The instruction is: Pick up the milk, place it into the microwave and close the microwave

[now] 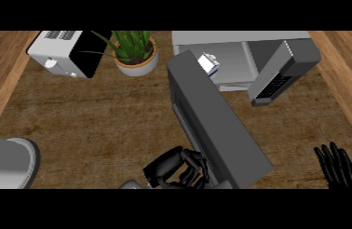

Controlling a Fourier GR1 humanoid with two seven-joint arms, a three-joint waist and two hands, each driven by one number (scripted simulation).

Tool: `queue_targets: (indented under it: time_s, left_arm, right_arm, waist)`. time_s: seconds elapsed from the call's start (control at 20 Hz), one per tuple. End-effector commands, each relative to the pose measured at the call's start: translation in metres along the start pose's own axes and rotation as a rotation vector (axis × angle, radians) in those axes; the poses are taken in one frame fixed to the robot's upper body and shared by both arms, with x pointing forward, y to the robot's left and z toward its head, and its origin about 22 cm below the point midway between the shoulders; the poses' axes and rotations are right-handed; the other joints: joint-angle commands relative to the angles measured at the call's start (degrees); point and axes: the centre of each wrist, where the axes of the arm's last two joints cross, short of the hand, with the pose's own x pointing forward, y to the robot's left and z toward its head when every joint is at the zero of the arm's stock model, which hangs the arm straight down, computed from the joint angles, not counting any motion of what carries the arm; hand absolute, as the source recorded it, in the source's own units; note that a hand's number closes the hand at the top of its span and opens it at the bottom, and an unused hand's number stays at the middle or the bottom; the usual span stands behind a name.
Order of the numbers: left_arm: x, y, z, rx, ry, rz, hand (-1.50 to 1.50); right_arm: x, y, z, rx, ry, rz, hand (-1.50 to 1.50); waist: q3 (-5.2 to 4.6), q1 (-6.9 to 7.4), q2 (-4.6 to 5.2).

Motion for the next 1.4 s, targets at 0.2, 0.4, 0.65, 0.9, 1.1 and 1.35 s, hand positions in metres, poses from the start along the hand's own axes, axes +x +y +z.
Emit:
queue_targets:
  time_s: [0.2,0.4,0.65,0.9,1.1,1.35]
  left_arm:
    - [0.018,-0.039,-0.036,-0.016,0.024,-0.055,1.50]
    - [0.024,-0.043,-0.044,0.070,0.001,-0.082,1.50]
    - [0.029,-0.044,-0.055,0.144,-0.006,-0.117,1.50]
    - [0.041,-0.026,-0.069,0.287,-0.032,-0.069,1.50]
    - [0.049,-0.012,-0.084,0.366,-0.058,-0.103,1.50]
    - [0.071,0.014,-0.108,0.429,-0.081,-0.091,1.50]
  right_arm:
    - [0.045,0.022,-0.020,0.185,-0.124,-0.127,-1.50]
    - [0.066,0.030,-0.032,0.251,-0.122,-0.125,-1.50]
    - [0.083,0.030,-0.040,0.310,-0.106,-0.124,-1.50]
    - [0.089,0.049,-0.051,0.357,-0.119,-0.146,-1.50]
    - [0.101,0.039,-0.044,0.356,-0.096,-0.130,-1.50]
    - [0.110,0.052,-0.050,0.356,-0.107,-0.151,-1.50]
  waist:
    - [-0.01,-1.77,0.33]
    - [-0.14,-3.60,0.59]
    - [-0.08,-4.57,0.99]
    - [-0.21,-5.93,1.66]
    - [-0.07,-7.35,1.63]
    - [-0.07,-7.55,2.15]
